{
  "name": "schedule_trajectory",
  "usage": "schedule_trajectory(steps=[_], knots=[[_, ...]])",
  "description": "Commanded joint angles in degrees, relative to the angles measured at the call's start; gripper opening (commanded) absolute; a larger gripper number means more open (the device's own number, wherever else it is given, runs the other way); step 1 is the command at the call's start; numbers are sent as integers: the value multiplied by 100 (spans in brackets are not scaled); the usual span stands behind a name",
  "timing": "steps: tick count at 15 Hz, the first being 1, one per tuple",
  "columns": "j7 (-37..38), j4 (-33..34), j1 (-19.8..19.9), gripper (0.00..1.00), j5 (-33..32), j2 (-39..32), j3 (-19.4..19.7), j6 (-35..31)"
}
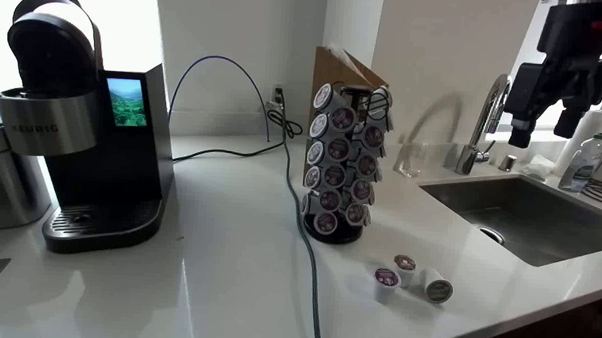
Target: Place one coffee pod on the stand.
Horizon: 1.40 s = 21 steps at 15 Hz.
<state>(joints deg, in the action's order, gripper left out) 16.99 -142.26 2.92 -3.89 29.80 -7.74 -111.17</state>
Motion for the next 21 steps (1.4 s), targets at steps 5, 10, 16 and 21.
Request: schedule_trajectory(steps=[5,10,16,21], knots=[[27,10,-71,100,-33,-7,64,14],[-322,118,-340,100,211,-705,36,-324],[151,322,-575,100,504,-1980,-122,-1270],[835,353,-663,100,522,-2358,-95,-1505]])
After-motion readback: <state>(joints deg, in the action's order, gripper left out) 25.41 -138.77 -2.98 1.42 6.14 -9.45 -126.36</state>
